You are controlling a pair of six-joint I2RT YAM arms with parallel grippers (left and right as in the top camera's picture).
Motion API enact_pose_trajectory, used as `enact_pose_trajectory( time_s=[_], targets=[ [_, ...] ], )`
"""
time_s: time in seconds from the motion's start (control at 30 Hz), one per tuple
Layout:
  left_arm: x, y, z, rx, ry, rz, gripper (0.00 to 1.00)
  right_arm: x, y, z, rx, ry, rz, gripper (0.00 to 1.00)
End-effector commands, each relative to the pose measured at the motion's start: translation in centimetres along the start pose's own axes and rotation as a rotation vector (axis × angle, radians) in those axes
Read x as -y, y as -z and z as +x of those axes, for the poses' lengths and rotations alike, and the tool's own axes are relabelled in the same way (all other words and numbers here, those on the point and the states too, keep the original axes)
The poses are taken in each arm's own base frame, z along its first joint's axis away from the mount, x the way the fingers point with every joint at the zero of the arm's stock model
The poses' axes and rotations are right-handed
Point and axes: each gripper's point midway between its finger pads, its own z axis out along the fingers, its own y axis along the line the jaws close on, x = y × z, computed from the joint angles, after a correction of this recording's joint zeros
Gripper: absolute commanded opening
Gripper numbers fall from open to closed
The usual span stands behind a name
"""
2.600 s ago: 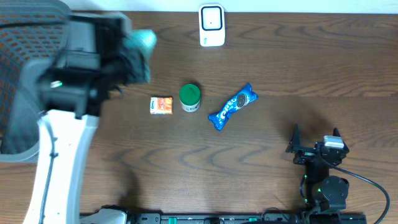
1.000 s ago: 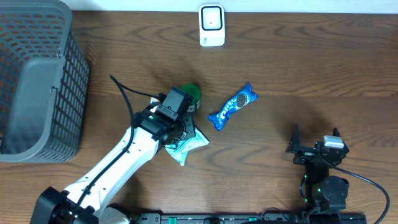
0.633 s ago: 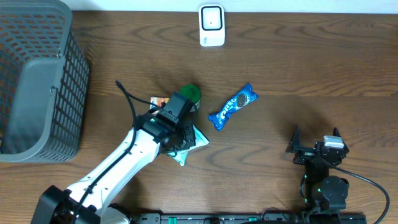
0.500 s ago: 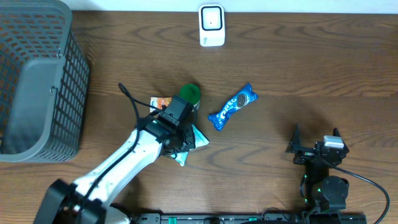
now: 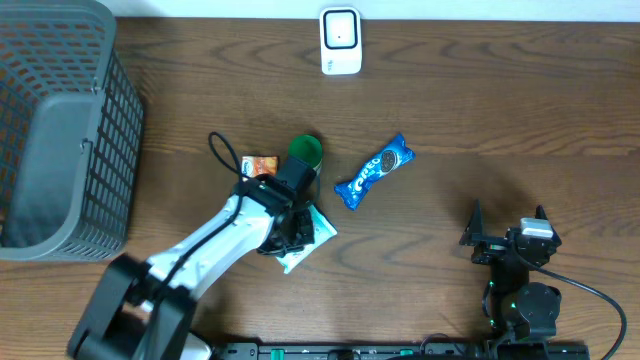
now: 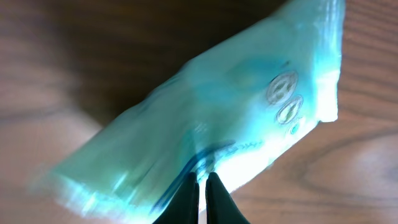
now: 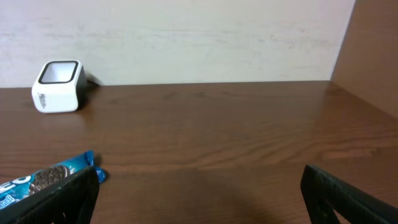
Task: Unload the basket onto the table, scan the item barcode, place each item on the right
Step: 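Lower tissue pack below jar with left gripper and release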
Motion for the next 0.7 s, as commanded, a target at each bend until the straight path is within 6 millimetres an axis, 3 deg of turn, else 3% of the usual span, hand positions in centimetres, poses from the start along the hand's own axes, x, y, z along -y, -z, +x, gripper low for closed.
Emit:
enact_pose_trajectory(
  time_s=[0.0, 0.1, 0.2, 0.57, 0.67],
  targets=[
    [1.1, 6.3, -3.3, 0.236, -0.033, 0.02, 0.08, -0.2, 0.0, 0.1, -0.002, 0.015, -0.01, 0.99],
    [1.7, 9.1, -3.3, 0.313, -0.043, 0.079, 0.08, -0.2, 0.0, 0.1, -0.002, 0.015, -0.01, 0.99],
    [1.2, 9.6, -2.6, 0.312, -0.043, 0.078, 0.08, -0.2, 0.0, 0.1, -0.002, 0.015, -0.01, 0.99],
    [-2.0, 1.8, -1.4, 0.148, 0.017, -0.076, 0.07, -0.2, 0.0, 0.1, -0.002, 0.015, -0.01, 0.99],
    [-2.6, 0.6, -1.1, 0.11, 0.022, -0.112, 0.08, -0.2, 0.0, 0.1, -0.002, 0.015, -0.01, 0.99]
  ],
)
